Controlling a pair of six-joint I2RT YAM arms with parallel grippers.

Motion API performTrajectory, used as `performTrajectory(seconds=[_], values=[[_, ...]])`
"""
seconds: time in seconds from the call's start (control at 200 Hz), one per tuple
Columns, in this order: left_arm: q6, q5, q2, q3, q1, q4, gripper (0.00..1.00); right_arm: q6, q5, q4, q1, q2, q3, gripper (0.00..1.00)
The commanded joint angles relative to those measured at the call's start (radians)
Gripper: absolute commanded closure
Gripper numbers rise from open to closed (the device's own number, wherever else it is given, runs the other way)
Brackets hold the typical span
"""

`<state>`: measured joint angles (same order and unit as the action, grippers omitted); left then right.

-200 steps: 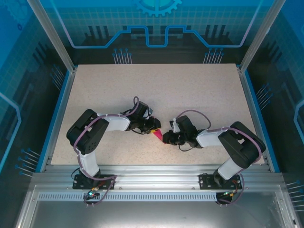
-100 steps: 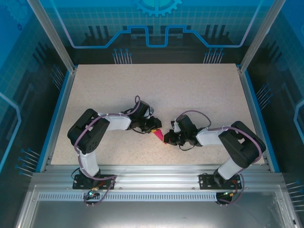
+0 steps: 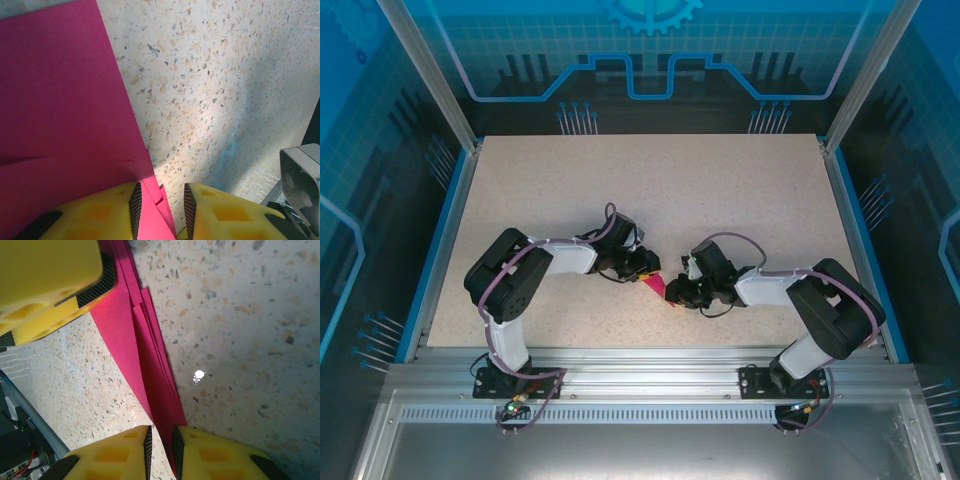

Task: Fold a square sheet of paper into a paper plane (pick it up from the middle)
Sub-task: Fold the wing for the fifth time at the center of the table.

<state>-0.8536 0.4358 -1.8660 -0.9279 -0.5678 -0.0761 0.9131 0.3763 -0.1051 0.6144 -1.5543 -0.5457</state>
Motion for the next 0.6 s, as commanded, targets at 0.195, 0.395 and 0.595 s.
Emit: performTrajectory(seconds=[0.195, 0.395, 0.595], values=[[0.032, 0.004, -0.039, -0.028, 0.000, 0.033, 0.68, -0.056, -0.021, 0.196, -0.010, 0.036, 0.008, 0.74], [0.034, 0.011, -0.044, -0.029, 0.000, 0.034, 0.68, -0.074, -0.057, 0.197, 0.000, 0.104, -0.008, 0.73], [0.036, 0.018, -0.045, -0.033, 0.000, 0.033, 0.69, -0.102, -0.094, 0.275, -0.001, 0.100, -0.034, 0.70]])
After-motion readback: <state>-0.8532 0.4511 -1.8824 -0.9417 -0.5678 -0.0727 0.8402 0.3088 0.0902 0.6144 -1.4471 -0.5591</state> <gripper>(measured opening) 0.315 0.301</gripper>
